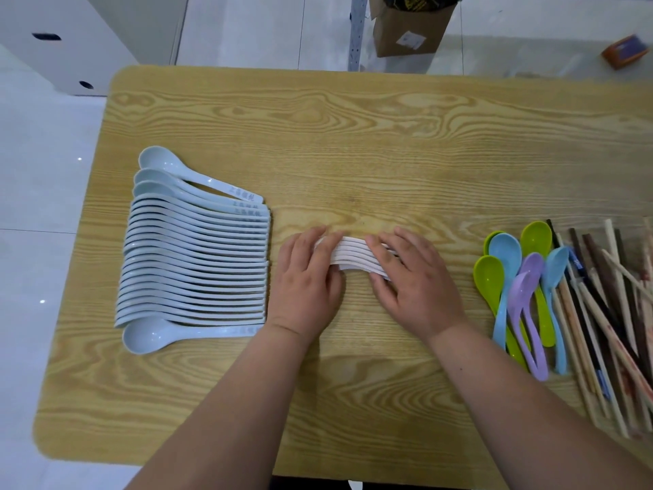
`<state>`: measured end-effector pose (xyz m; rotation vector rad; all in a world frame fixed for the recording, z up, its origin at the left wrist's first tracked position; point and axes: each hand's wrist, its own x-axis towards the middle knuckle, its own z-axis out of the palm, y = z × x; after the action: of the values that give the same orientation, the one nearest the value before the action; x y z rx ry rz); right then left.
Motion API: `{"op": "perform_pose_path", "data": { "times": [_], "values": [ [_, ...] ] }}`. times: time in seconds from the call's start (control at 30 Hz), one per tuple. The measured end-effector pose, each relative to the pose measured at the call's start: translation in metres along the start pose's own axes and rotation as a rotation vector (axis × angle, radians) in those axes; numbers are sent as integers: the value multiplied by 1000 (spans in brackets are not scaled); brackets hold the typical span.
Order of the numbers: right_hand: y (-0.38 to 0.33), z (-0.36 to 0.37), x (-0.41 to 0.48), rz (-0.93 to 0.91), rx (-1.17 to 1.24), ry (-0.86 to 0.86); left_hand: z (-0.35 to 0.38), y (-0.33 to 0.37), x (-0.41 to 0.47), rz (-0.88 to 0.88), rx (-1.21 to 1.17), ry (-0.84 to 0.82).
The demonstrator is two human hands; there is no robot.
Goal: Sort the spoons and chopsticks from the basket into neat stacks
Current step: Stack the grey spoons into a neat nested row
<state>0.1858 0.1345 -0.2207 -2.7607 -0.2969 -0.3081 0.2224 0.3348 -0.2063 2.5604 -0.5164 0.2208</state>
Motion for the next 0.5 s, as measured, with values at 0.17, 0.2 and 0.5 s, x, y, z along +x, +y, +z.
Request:
{"op": "perform_pose_path", "data": {
  "times": [0.17, 0.2, 0.5],
  "values": [
    [-1, -1, 3, 33, 31, 16, -3, 1, 4, -25, -30, -38],
    [-1, -2, 3, 39, 35, 19, -4, 1, 4, -26, -42, -44],
    [-2, -2, 6, 128, 12, 17, 0, 7, 17, -133, -143, -28]
  ]
}}
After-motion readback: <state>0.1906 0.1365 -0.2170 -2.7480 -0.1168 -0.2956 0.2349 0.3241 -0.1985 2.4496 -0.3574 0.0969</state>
